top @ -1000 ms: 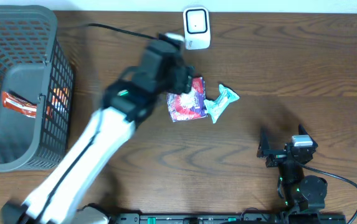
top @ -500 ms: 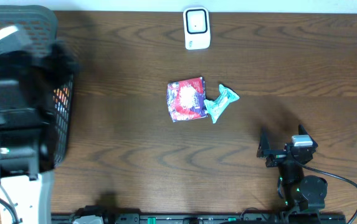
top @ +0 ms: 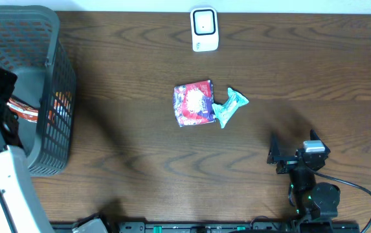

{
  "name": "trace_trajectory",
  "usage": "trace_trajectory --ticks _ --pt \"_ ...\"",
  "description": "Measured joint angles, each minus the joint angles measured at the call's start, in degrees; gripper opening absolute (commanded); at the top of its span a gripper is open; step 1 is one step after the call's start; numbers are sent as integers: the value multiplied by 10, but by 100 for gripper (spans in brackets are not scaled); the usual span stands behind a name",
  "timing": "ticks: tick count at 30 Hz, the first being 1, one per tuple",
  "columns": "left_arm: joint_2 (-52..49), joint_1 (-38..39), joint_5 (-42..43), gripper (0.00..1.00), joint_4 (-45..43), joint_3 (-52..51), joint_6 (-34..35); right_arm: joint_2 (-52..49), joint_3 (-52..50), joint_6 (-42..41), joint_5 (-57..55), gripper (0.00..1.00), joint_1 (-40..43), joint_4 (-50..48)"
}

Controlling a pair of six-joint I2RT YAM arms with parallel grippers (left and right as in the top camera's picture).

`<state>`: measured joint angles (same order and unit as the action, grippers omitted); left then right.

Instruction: Scan the item barcode

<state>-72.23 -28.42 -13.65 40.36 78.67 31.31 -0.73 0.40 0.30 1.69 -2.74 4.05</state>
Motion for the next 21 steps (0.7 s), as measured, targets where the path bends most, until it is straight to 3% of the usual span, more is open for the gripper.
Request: trace_trajectory --ticks 12,21 --pt "-176 -29 1 98 27 0 -41 0 0 0 0 99 0 0" --pt "-277 -29 32 97 -32 0 -50 0 0 0 0 99 0 0"
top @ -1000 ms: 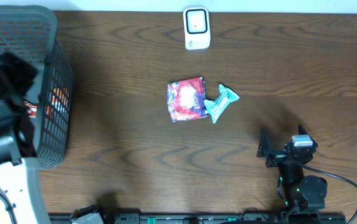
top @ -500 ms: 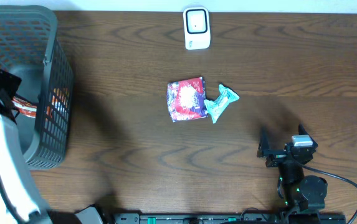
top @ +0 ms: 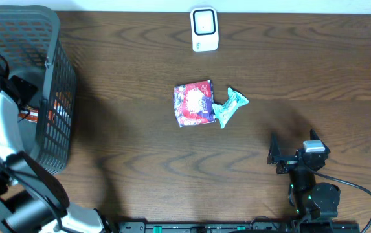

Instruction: Scan the item barcode

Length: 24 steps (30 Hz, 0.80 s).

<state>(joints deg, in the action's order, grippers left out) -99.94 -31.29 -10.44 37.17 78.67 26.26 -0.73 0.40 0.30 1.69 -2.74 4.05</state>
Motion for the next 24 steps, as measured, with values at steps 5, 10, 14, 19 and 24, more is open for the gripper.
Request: trace_trajectory --ticks 5,10,14,19,24 --pt "-47 0 4 96 -31 0 -5 0 0 0 0 99 0 0" --pt "-84 0 7 94 -49 0 -6 0 0 0 0 99 0 0" --pt "-111 0 8 87 -57 0 -6 0 0 0 0 99 0 0" --pt "-142 0 11 76 -63 0 -6 0 0 0 0 99 0 0" --pt "-147 1 13 34 -68 1 -5 0 0 0 0 99 0 0"
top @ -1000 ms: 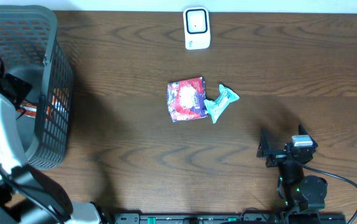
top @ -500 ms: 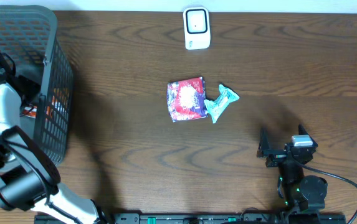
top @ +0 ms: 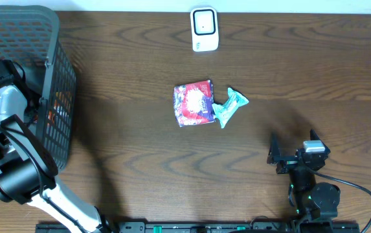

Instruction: Scan the item barcode

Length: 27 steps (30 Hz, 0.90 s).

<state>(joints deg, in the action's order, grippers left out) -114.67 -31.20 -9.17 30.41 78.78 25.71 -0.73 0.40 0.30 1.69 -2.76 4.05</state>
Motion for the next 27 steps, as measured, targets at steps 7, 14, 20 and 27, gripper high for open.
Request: trace_trajectory --ticks 7,14,20,27 --pt "0 1 -2 7 16 0 -2 0 0 0 0 99 0 0" --pt "36 1 -1 7 53 -4 -3 0 0 0 0 99 0 0" --pt "214 1 6 7 42 -6 21 0 0 0 0 99 0 0" --pt "409 5 162 7 7 -3 112 0 0 0 0 99 0 0"
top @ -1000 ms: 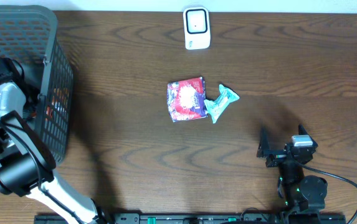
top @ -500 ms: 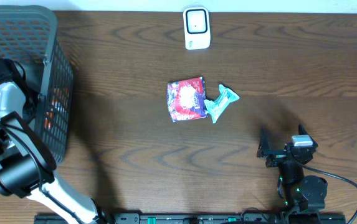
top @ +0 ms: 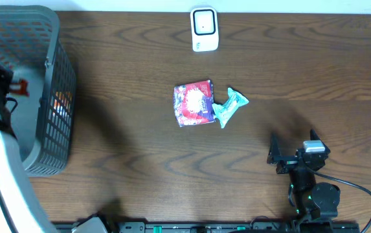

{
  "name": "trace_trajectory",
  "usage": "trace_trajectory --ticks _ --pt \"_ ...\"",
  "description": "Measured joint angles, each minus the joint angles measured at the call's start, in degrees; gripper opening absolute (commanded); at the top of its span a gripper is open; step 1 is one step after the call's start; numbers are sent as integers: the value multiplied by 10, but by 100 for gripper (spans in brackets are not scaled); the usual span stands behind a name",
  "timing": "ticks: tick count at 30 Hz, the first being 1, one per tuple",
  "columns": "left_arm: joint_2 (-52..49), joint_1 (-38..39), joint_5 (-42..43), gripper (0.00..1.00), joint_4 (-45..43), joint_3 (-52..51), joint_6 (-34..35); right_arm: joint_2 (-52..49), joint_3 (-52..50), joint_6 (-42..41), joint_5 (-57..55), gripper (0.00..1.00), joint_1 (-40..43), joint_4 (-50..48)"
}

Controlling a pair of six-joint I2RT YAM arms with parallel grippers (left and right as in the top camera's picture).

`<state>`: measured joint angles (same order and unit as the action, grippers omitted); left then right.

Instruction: Scan the item barcode

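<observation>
A white barcode scanner (top: 204,29) stands at the table's far edge, centre. A red snack packet (top: 193,103) and a crumpled teal packet (top: 229,105) lie side by side in the middle of the table. My left gripper (top: 0,85) is over the grey mesh basket (top: 54,97) at the left. A small red piece (top: 21,85) shows at its tip, and its jaws are too dark to read. My right gripper (top: 276,155) rests low at the near right, far from the packets, and its jaw gap is unclear.
The basket holds coloured items (top: 58,103) seen through its mesh wall. The right arm's base and cable (top: 357,194) sit at the near right edge. Bare dark wood lies between the basket and the packets.
The left arm has shifted over the basket. Its white link lay across the basket's left side. Now the black gripper head shows there with a red piece beside it. The packets, scanner and right arm have not moved.
The left arm stayed in or over the basket at every moment, in a different pose each time: low at the left edge, then reaching across, then folded over the interior, now raised with a red piece at its tip. Everything else stayed put.
</observation>
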<state>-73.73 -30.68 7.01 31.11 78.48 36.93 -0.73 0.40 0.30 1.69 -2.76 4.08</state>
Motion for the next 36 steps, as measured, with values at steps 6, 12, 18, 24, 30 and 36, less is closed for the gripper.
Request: trace_trajectory --ticks 6,12,18,24,30,36 --pt "54 106 145 7 -27 0 25 0 0 0 0 99 0 0" --pt "40 296 183 8 -17 0 -31 0 0 0 0 99 0 0" --pt "-27 456 162 7 12 0 -91 0 0 0 0 99 0 0" --pt "-120 536 102 8 16 -1 -112 0 0 0 0 99 0 0" --pt "-200 567 75 8 16 -1 -116 0 0 0 0 99 0 0" --pt "-261 587 67 8 -5 -2 -98 0 0 0 0 99 0 0"
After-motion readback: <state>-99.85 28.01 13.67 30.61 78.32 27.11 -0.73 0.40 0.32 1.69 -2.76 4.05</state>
